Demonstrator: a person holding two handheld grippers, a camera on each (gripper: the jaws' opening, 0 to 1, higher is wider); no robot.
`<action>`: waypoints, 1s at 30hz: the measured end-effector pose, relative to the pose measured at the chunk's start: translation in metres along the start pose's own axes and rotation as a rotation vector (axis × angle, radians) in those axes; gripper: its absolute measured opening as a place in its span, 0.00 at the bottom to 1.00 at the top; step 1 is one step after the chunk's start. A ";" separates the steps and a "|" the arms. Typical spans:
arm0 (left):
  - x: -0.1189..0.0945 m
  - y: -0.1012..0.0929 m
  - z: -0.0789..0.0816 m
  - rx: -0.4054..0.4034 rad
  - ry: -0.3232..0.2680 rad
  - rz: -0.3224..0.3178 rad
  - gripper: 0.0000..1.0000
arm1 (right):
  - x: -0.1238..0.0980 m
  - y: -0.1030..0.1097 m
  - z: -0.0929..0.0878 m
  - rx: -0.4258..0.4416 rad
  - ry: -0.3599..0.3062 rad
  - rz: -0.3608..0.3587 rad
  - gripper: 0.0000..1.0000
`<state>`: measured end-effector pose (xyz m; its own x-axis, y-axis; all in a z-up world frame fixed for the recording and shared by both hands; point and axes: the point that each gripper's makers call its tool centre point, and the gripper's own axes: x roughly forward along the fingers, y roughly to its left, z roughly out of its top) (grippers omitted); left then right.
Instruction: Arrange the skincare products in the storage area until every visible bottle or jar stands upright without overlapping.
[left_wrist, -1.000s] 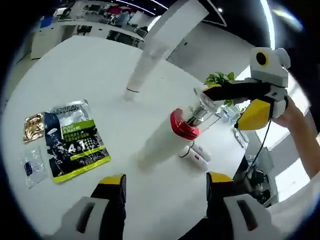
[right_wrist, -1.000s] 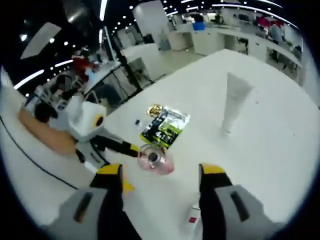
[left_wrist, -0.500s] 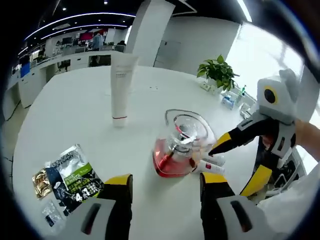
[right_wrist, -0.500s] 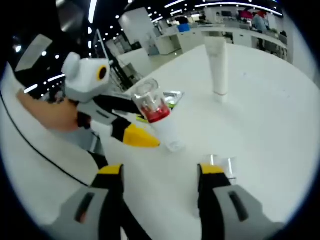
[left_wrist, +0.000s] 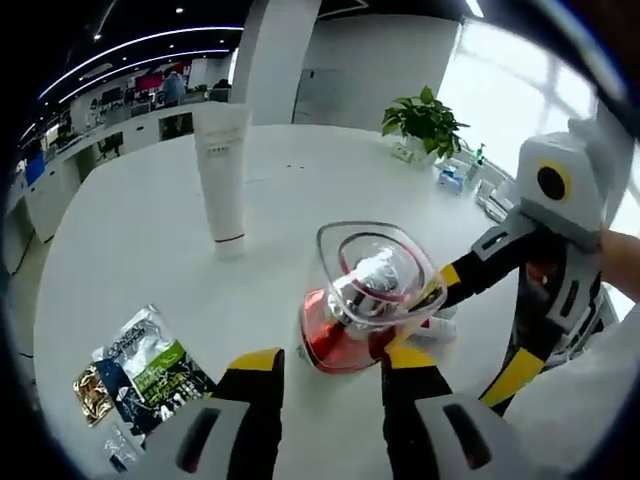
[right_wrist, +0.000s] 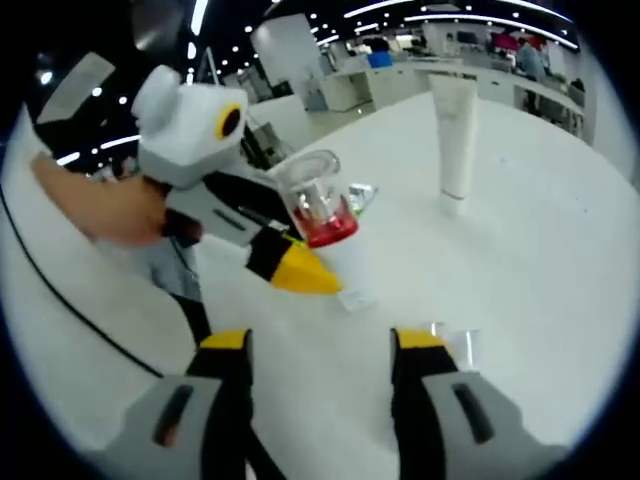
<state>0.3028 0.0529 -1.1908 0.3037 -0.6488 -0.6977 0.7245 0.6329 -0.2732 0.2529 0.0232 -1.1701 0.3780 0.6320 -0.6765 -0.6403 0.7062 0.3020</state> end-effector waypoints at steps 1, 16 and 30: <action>-0.001 -0.002 -0.002 0.003 0.004 -0.003 0.40 | 0.001 0.000 0.000 -0.003 -0.001 -0.002 0.52; -0.008 -0.017 -0.025 0.006 0.048 -0.036 0.35 | 0.000 -0.002 -0.001 -0.052 0.014 -0.006 0.49; -0.009 -0.040 -0.042 0.023 0.084 -0.102 0.30 | -0.015 0.001 0.015 -0.029 -0.058 0.000 0.47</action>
<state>0.2447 0.0511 -1.2018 0.1760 -0.6709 -0.7204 0.7629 0.5554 -0.3308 0.2572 0.0193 -1.1495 0.4153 0.6500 -0.6364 -0.6590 0.6972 0.2821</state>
